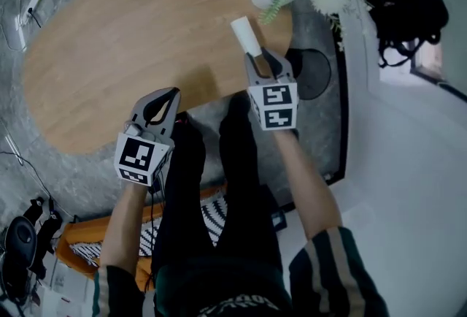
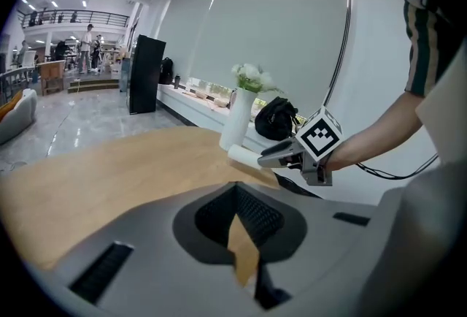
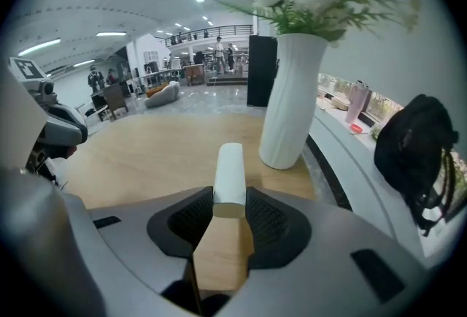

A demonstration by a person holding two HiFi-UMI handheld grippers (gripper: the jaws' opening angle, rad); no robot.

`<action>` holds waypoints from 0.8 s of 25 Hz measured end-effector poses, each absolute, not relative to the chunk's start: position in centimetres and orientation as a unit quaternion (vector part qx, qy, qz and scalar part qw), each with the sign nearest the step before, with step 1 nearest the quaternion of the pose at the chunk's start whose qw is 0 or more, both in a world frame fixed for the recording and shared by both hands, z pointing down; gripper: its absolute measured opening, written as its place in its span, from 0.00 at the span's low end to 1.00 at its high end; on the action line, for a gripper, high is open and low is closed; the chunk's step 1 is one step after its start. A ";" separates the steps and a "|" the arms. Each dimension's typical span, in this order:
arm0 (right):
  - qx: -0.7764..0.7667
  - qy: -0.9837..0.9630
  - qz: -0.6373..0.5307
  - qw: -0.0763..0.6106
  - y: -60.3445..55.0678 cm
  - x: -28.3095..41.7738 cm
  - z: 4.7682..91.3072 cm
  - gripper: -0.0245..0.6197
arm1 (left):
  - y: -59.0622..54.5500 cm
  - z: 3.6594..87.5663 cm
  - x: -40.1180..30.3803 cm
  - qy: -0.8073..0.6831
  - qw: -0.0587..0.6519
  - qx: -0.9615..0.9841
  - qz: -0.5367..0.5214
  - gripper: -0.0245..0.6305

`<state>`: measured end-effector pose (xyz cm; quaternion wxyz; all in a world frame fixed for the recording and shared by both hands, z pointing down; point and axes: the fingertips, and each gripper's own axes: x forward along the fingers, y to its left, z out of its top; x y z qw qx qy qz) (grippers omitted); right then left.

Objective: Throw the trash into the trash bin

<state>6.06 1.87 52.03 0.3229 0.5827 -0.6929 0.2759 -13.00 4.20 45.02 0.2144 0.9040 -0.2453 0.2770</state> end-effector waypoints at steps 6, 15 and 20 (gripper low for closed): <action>0.623 -0.654 0.299 0.307 5.6 12.2 52.1 0.25 | 5.1 44.9 -7.3 -0.197 0.200 0.916 0.287 0.04; 0.661 -0.609 0.328 0.290 10.8 19.4 52.7 0.25 | 7.0 44.9 0.6 -0.141 0.188 0.925 0.298 0.04; 0.673 -0.590 0.336 0.292 13.1 22.8 54.2 0.25 | 7.7 45.3 4.1 -0.121 0.183 0.927 0.306 0.04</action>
